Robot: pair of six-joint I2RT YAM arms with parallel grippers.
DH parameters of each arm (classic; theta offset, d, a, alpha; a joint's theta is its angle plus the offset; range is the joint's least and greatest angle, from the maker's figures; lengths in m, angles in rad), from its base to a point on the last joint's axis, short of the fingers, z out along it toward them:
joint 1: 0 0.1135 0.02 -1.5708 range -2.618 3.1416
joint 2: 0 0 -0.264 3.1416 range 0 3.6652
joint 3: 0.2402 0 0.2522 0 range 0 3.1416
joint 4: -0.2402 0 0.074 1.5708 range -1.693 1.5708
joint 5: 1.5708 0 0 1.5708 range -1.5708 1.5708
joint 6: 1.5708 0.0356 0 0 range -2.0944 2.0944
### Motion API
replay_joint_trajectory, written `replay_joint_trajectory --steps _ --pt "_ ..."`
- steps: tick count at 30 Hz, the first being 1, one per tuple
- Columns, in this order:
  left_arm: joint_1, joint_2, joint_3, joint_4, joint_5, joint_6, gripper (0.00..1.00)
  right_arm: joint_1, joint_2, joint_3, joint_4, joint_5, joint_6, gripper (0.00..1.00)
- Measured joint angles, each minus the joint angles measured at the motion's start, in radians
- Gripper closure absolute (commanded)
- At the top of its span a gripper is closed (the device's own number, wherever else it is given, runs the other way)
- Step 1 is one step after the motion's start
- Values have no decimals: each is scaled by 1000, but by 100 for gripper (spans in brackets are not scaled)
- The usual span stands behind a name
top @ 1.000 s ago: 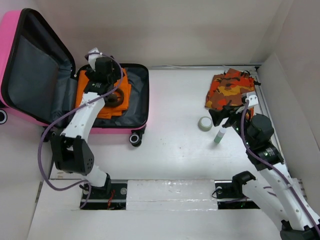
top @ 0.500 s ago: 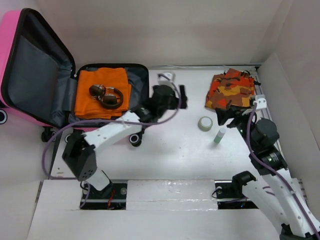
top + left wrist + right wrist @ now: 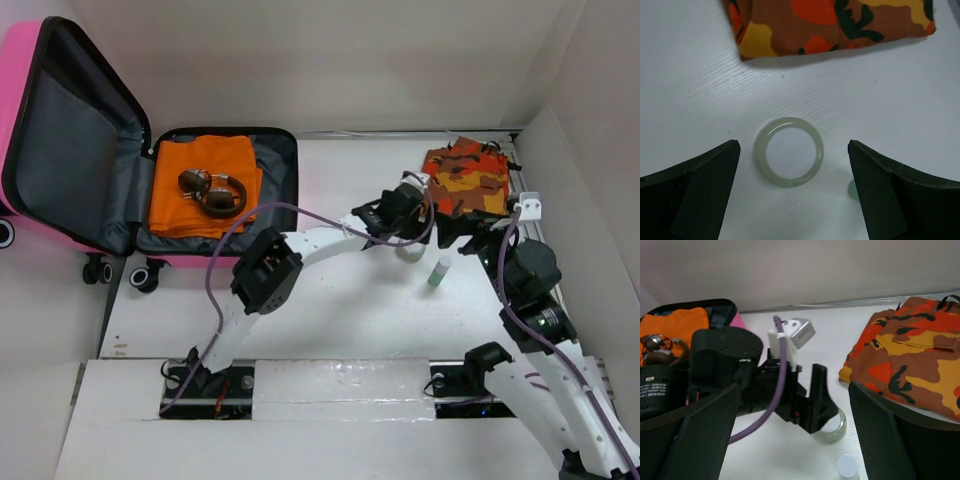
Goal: Pack the luggage
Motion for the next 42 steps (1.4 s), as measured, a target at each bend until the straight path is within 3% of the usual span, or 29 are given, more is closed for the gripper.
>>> replay_joint_trajectory --steps 6,21,26,32,42 --pt "-24 121 199 -63 2 20 12 0 0 0 -6 1 0 3" --pt "-39 189 170 -117 24 43 11 0 24 0 -7 -45 0 0" --pt "-53 204 172 -115 -23 56 19 0 24 0 -7 -54 0 0" --pt "-60 202 145 -81 -135 37 47 0 24 0 -7 -57 0 0" --pt "-13 47 -50 -95 -295 19 51 0 23 0 -7 -68 0 0"
